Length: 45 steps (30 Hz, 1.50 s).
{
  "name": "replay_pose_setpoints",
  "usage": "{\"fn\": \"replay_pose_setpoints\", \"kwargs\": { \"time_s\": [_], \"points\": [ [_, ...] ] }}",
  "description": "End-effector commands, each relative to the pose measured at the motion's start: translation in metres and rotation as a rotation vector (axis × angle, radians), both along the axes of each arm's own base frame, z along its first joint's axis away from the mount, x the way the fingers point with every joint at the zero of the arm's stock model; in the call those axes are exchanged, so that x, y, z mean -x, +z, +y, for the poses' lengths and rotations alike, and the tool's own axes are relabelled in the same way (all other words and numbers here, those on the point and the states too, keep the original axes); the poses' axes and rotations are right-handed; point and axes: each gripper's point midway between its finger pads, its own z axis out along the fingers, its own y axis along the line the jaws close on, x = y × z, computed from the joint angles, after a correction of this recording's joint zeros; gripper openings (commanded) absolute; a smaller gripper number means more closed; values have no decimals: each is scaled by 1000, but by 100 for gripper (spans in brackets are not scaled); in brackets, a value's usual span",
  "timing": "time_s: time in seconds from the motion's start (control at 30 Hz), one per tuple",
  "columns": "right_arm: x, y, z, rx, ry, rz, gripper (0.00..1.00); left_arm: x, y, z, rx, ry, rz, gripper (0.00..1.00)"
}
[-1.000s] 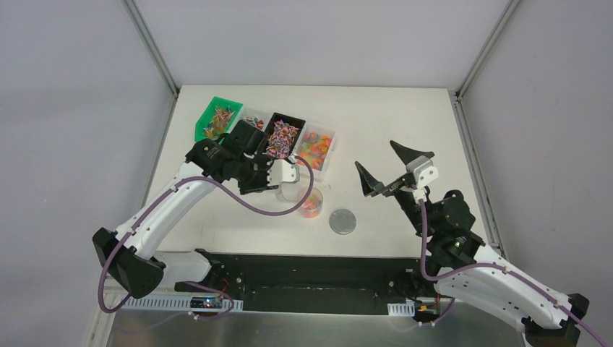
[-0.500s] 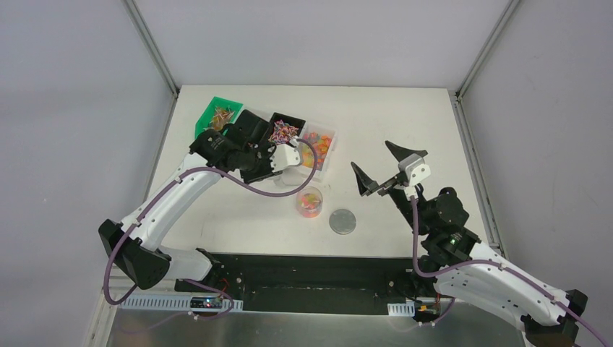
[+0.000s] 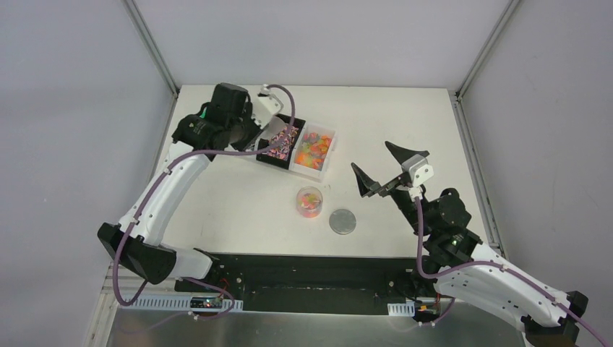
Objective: Pack the candies
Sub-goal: Place the fake candies in the packing bottle, then scoop the fake candies from the storage box.
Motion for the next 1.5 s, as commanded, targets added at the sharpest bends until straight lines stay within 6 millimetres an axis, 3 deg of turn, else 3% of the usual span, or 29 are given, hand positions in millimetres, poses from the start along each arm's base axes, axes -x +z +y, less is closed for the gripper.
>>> {"fn": "replay_pose_setpoints", "kwargs": {
  "time_s": [0.0,0.2,0.4,0.6,0.83,1.03,1.3,1.47],
  "points": [
    [8,12,1,-60,39,-10,100,-29,20,36,105,221,-43,0],
    [10,8,-1,-66,47,-4,100,-44,19,72,130,347,-2,0],
    [9,4,1,-55,46,-8,100,-70,11,119,85,473,2,0],
    [10,3,0,-58,48,-9,100,-93,-18,156,-14,544,64,0],
    [8,-1,-4,-48,26,-18,100,-94,-39,167,-74,560,116,0],
    [9,-4,8,-24,66,-19,100,-90,-43,195,-223,609,117,0],
    [7,-6,8,-17,58,-14,100,-99,-44,196,-250,561,121,0],
    [6,-5,10,-17,58,-9,100,-102,-58,191,-239,533,170,0]
  ]
}}
